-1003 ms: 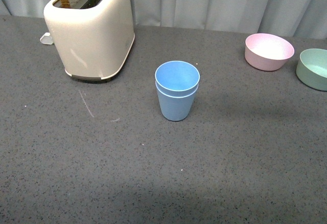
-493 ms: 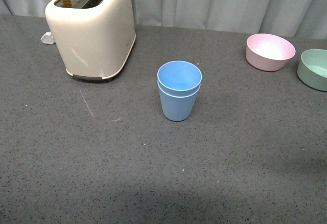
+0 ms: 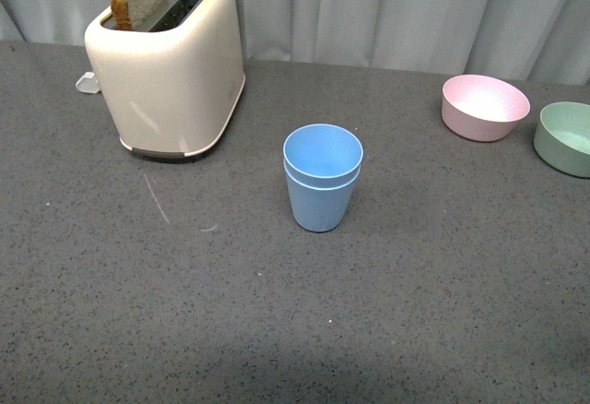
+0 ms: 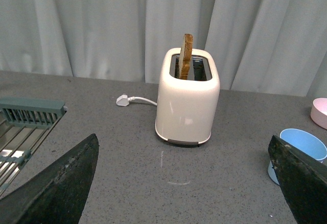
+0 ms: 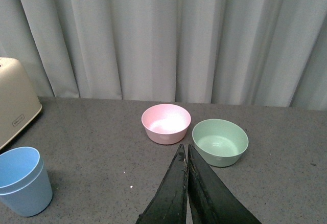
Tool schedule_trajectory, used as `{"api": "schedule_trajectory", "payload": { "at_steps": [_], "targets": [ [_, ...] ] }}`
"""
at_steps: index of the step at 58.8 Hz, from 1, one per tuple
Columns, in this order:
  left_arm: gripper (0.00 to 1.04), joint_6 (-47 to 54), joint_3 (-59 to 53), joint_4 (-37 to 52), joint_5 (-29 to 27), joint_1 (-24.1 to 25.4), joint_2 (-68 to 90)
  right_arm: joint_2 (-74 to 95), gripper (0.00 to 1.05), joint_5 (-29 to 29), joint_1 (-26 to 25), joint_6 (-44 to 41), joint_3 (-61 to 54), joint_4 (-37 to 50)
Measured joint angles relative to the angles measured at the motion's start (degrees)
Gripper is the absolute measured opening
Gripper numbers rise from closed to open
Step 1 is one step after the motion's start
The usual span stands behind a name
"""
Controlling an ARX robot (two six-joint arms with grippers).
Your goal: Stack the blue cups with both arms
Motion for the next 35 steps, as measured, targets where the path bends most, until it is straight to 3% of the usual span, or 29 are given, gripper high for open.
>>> {"api": "schedule_trajectory", "payload": {
  "at_steps": [35],
  "targets": [
    [0.98, 0.0, 0.0, 0.0, 0.0, 0.0, 0.0, -21.7, 0.01, 0.0, 0.0, 0.0, -0.8, -19.8]
  ]
}}
